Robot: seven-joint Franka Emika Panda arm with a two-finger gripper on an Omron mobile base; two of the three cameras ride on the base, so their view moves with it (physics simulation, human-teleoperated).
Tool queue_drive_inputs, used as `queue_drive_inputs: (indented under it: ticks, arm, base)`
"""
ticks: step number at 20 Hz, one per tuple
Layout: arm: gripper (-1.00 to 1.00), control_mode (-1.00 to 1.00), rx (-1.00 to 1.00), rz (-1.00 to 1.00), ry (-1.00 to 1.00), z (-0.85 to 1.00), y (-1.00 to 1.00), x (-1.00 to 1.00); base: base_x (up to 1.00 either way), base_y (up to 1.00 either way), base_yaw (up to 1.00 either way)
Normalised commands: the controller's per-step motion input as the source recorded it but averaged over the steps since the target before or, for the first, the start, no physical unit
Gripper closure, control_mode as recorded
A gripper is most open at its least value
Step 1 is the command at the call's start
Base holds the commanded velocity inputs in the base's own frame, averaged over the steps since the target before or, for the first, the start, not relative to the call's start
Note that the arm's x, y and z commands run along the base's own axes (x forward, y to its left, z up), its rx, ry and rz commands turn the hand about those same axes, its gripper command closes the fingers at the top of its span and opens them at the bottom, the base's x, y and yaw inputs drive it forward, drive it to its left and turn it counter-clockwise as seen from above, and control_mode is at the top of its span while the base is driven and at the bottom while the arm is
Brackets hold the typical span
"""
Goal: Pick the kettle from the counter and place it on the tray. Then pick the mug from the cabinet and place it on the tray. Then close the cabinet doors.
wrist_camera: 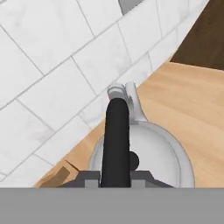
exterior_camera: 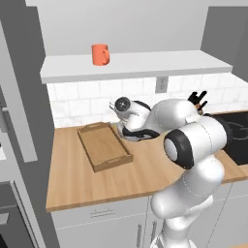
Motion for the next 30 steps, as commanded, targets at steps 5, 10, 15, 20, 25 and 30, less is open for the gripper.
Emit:
queue_drive_inputs:
  ticks: [5,10,15,20,25,30]
  arm:
    - [1.0,-1.0,0.16,0.08,-0.17,0.59,0.05,-0.15]
    - [1.0,-1.0,0.12,0.07,-0.23,0.43,0.08,-0.21]
    - [1.0,-1.0,0.02,0.08,-0.13,0.12,0.25,-0.22]
    - [1.0,-1.0,-0.03,0.08,0.0,0.0,0.43,-0.1]
    - [1.0,-1.0,-0.04,0.09,0.1,0.0,0.35,-0.11]
    - [1.0,-1.0,-0.04,0.11,0.18,0.0,0.31,-0.06]
  base:
    - [0.0,0.0,0.0]
    - [0.0,0.0,0.0]
    - [0.0,0.0,0.0]
    - [0.0,0.0,0.0]
    - [0.0,0.0,0.0]
    - [0.0,0.0,0.0]
